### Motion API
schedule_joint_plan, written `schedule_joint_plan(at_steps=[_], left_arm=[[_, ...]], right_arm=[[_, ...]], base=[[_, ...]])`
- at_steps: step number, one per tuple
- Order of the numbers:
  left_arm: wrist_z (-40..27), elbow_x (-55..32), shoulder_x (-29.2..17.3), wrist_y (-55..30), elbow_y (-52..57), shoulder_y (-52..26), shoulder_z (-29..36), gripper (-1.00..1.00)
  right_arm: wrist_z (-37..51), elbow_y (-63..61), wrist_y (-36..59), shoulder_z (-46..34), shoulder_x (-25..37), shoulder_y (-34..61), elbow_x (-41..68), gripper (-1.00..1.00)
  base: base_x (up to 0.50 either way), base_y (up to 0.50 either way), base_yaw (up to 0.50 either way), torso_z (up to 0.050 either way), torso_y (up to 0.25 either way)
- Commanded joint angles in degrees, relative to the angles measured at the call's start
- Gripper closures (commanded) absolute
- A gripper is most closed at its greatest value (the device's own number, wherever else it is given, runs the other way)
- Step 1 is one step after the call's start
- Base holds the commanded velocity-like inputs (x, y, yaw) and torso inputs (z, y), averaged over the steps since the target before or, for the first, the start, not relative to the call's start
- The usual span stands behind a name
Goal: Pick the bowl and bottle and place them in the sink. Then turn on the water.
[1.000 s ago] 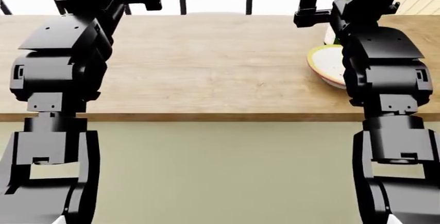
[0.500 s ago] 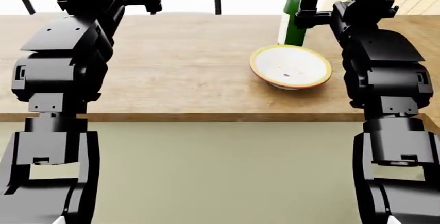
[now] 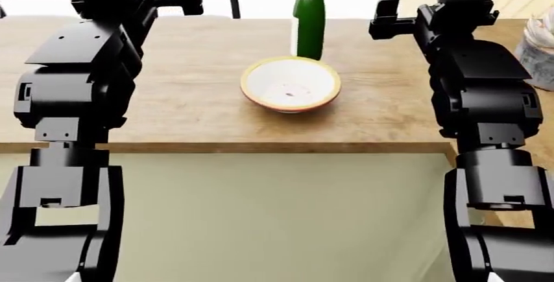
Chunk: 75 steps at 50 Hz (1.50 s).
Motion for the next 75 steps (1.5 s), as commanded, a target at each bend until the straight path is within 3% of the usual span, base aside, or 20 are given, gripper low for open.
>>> schedule_joint_plan(at_steps=[1,15,75], left_arm=[[-0.16,-0.17,-0.14,0.27,-0.27,0.0,0.3,-1.0],[-0.37,-0.42,-0.36,0.38,-0.27,-0.01,0.61,-1.0],[-1.42,-1.86,-1.22,0.14,0.24,-0.52,1.29,-1.0]], right_arm=[[-0.04,0.21,-0.13,-0.18,0.01,-0.07,0.19,-1.0],[-0.04,0.32,-0.07,-0.78,0.05,0.04,0.08,-1.0],[-1.61,-0.24,0.35,-2.5,-0.1,-0.2,1.22,-1.0]], base=[[0.0,-0.5,0.0,0.0,0.0],[0.0,-0.48,0.0,0.0,0.0],[0.33,0.0,0.0,0.0,0.0]])
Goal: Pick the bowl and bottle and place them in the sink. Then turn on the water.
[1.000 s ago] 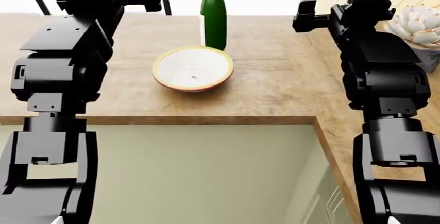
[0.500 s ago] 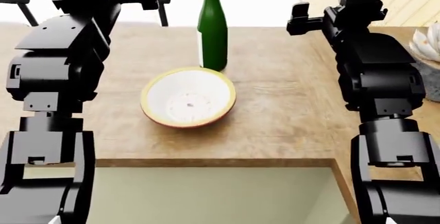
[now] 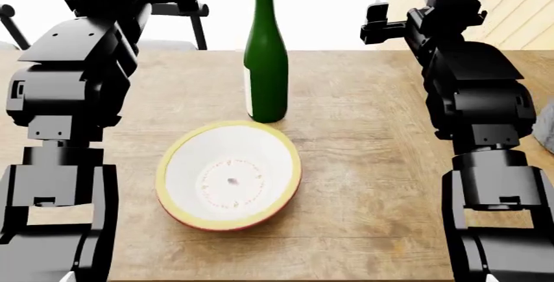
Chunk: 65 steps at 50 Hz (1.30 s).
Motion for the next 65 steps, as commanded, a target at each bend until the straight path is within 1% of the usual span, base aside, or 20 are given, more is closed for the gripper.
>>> schedule_joint_plan(at_steps=[1,5,18,25,30,38,43,48,57,65], left_arm=[[-0.13,-0.26,-0.09,0.02,-0.02,-0.06,0.19,-1.0],[-0.13,-0.35,-0.12,0.13,-0.15,-0.04,0.24,-1.0],[0.55,-0.86,-0.37,0.01,-1.56,-0.23,0.51,-1.0],[6.85,-3.86,-2.38,-8.38,-2.35,-1.51,2.21,-1.0],[11.15,-5.69,-3.28,-12.73,-3.57,-3.08,3.37,-1.0],[17.16,-7.71,-6.1,-18.8,1.72,-1.86,6.77,-1.0],[20.21,-8.62,-7.73,-20.75,3.88,-1.5,8.34,-1.0],[23.53,-10.77,-9.64,-23.97,8.28,-0.35,9.39,-1.0],[26.27,-13.88,-11.62,-28.5,13.74,0.44,9.81,-1.0],[27.73,-16.13,-12.43,-31.18,17.09,0.46,9.74,-1.0]], right_arm=[[-0.05,0.06,-0.07,-0.11,0.06,0.04,0.24,-1.0],[-0.04,0.21,-0.16,-0.16,0.02,0.01,0.33,-1.0],[-0.6,-1.94,0.99,-0.46,0.37,-1.86,0.93,-1.0],[-1.46,-5.75,3.11,-1.08,1.33,-4.49,1.29,-1.0],[-1.71,-6.52,3.53,-1.25,1.63,-5.19,1.47,-1.0],[-1.71,-6.46,3.41,-1.41,1.55,-5.22,1.59,-1.0],[-1.75,-6.75,4.11,-1.48,1.72,-4.78,1.72,-1.0],[-1.62,-6.89,3.9,-1.55,1.71,-5.15,1.76,-1.0],[-1.61,-6.11,3.67,-1.81,1.62,-4.79,1.72,-1.0],[-1.55,-5.43,3.08,-1.94,1.56,-4.87,1.75,-1.0]], base=[[0.37,0.0,0.0,0.0,0.0],[0.38,0.0,0.0,0.0,0.0],[0.0,0.0,0.0,0.0,0.0],[0.0,0.0,0.0,0.0,0.0],[0.0,0.0,0.0,0.0,0.0],[0.0,0.0,0.0,0.0,0.0],[0.0,0.0,0.0,0.0,0.0],[0.0,0.0,0.0,0.0,0.0],[0.0,0.0,0.0,0.0,0.0],[0.0,0.0,0.0,0.0,0.0]])
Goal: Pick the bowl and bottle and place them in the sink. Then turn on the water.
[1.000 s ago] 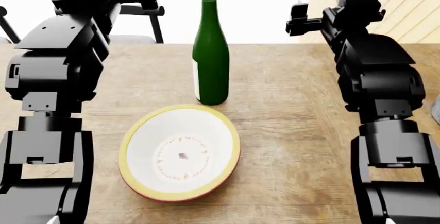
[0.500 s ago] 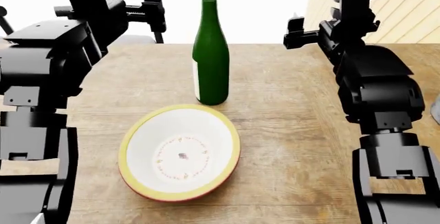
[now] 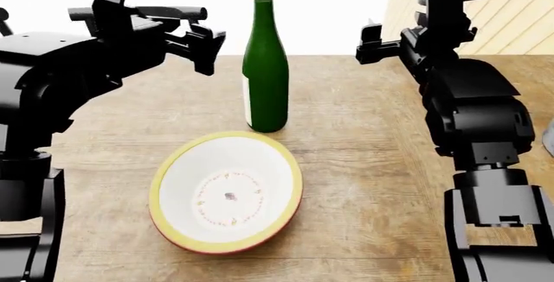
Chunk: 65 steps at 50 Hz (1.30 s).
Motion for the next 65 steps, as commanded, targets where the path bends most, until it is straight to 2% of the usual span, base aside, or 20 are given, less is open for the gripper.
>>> schedule_joint_plan(at_steps=[1,39,65], left_arm=[[3.26,-3.54,-1.77,-4.76,5.54,0.4,0.42,-1.0],[5.73,-0.81,5.72,3.05,-6.44,-5.23,4.82,-1.0],[8.7,4.73,11.63,14.44,-24.45,-10.53,9.78,-1.0]], right_arm=[[0.06,0.79,-0.67,-0.22,-0.08,-0.11,0.03,-1.0],[1.76,-4.1,2.78,1.09,2.68,-1.49,1.18,-1.0],[1.55,-1.34,0.94,0.86,2.59,-1.18,1.34,-1.0]], base=[[0.0,0.0,0.0,0.0,0.0],[0.0,0.0,0.0,0.0,0.0],[0.0,0.0,0.0,0.0,0.0]])
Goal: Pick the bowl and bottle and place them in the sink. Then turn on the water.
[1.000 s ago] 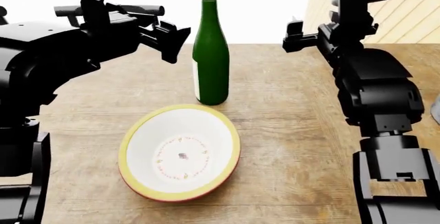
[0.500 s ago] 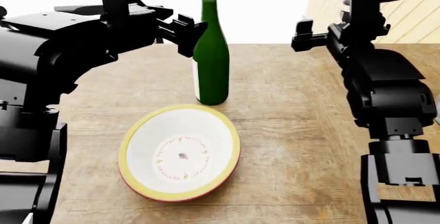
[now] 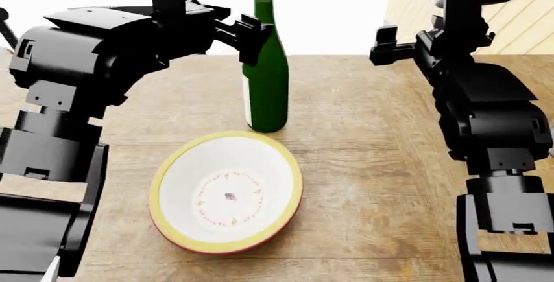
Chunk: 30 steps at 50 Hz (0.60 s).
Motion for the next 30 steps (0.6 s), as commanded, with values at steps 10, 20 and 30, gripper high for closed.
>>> schedule_joint_plan(at_steps=[10,20,30], left_arm=[[3.85,4.51,6.09,12.09,-19.21,-5.76,3.92,-1.0],[6.09,6.25,9.26,19.22,-30.41,-8.65,5.48,-1.0],[7.58,7.23,11.7,24.75,-39.56,-11.0,6.48,-1.0]], right_arm=[[-0.05,2.75,-1.93,-0.08,0.19,0.03,-0.05,-1.0],[-0.18,3.8,-2.19,-0.33,0.22,0.66,-0.13,-1.0],[-0.39,5.26,-2.88,-0.66,0.1,1.34,-0.27,-1.0]], base=[[0.0,0.0,0.0,0.0,0.0],[0.0,0.0,0.0,0.0,0.0],[0.0,0.0,0.0,0.0,0.0]])
